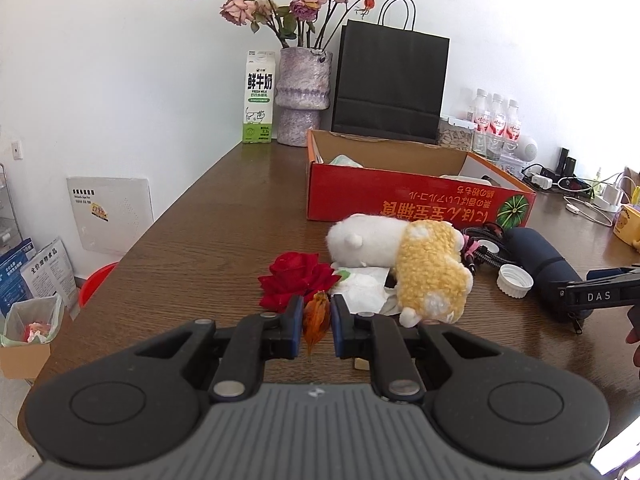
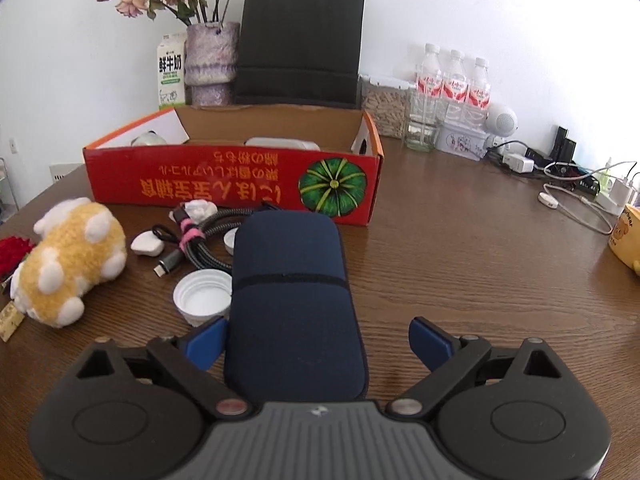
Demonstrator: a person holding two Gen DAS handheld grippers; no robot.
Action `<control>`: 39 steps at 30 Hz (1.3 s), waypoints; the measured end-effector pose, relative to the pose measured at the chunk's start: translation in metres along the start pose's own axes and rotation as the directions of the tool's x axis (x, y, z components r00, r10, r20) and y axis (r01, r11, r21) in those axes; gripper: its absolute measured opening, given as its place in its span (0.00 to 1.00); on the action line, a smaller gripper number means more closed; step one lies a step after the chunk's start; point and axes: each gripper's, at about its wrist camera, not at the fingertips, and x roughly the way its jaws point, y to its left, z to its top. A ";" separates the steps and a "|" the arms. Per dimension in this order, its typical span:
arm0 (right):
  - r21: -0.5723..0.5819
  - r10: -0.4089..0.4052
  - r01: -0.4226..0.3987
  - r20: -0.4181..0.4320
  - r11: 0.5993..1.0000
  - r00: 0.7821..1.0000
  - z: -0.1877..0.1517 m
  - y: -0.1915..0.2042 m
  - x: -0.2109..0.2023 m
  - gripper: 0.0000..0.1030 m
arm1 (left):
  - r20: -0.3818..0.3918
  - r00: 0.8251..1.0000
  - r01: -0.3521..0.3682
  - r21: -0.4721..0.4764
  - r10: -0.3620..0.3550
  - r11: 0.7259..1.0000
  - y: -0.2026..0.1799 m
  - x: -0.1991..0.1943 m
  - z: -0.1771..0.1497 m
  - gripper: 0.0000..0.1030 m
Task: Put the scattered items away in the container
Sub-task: 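Grasp the navy zippered pouch with right while left holds the orange flower, then carry the orange flower and navy pouch over the cardboard box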
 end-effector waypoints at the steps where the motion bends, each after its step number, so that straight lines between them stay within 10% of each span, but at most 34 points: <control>1: 0.002 0.010 -0.010 0.003 1.000 1.000 0.001 -0.001 0.001 0.91 | 0.000 1.000 -0.002 -0.001 0.002 1.000 0.000 0.000 0.000 0.14; 6: 0.009 0.025 -0.025 -0.006 1.000 1.000 0.009 0.000 0.011 0.89 | 0.001 1.000 -0.001 -0.004 0.001 1.000 0.001 0.000 0.000 0.14; 9: 0.024 0.065 -0.065 -0.018 0.998 0.998 0.006 0.001 0.015 0.67 | 0.000 1.000 -0.003 -0.003 0.003 1.000 0.002 0.000 0.000 0.14; 13: 0.018 0.059 -0.059 0.011 0.998 0.998 0.002 0.003 0.009 0.63 | 0.004 1.000 -0.009 -0.008 0.010 1.000 0.004 0.000 0.002 0.14; 39: 0.029 0.093 -0.106 0.290 0.994 0.953 0.089 -0.002 -0.024 0.61 | 0.235 0.969 0.067 0.032 -0.073 0.997 -0.041 0.015 0.091 0.14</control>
